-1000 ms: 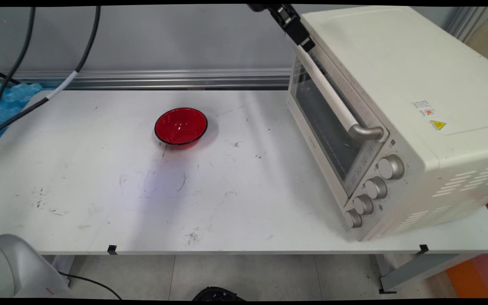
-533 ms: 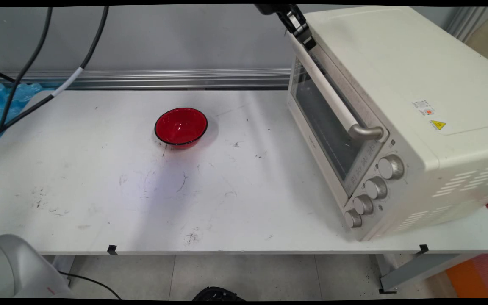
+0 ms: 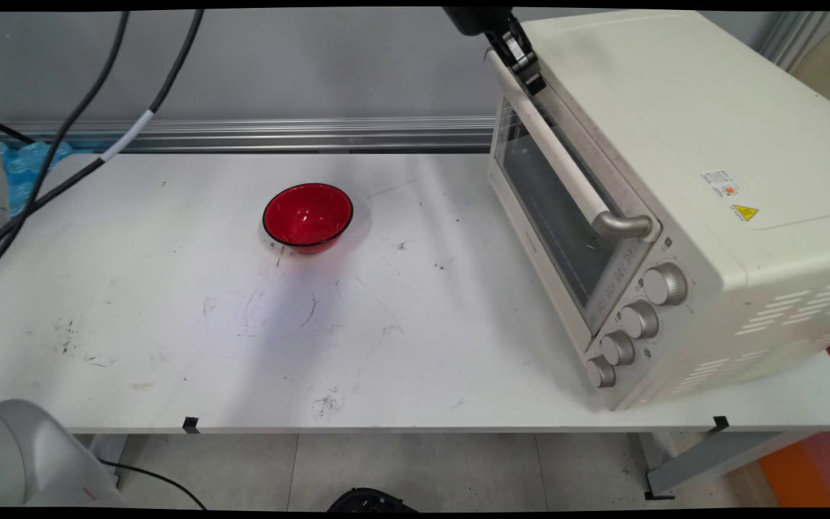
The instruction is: Open the oven
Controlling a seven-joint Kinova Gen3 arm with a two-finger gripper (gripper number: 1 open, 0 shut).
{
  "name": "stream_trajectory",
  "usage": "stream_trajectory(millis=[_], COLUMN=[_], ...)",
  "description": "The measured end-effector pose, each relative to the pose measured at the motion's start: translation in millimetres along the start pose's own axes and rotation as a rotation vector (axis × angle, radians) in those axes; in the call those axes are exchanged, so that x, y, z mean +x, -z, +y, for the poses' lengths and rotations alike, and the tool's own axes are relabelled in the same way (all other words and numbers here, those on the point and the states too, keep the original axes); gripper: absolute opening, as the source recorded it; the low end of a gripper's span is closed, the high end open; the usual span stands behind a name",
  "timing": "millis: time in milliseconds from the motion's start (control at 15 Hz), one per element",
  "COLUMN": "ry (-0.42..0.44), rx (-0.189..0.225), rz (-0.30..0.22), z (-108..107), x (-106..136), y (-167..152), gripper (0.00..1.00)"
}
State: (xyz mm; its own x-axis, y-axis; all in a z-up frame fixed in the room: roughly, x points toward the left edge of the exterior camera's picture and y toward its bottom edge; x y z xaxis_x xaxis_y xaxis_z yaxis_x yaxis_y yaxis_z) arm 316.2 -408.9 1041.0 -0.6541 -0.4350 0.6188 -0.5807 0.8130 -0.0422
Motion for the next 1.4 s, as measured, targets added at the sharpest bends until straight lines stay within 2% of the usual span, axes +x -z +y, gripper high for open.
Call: stream_trajectory(millis=[800, 1400], ry=[0.013, 0.017], rx=[0.005, -0.002], rz=[-0.023, -0.059], z=[-5, -4], x=[6, -5], y=[-32, -38], gripper=[0.00, 0.00])
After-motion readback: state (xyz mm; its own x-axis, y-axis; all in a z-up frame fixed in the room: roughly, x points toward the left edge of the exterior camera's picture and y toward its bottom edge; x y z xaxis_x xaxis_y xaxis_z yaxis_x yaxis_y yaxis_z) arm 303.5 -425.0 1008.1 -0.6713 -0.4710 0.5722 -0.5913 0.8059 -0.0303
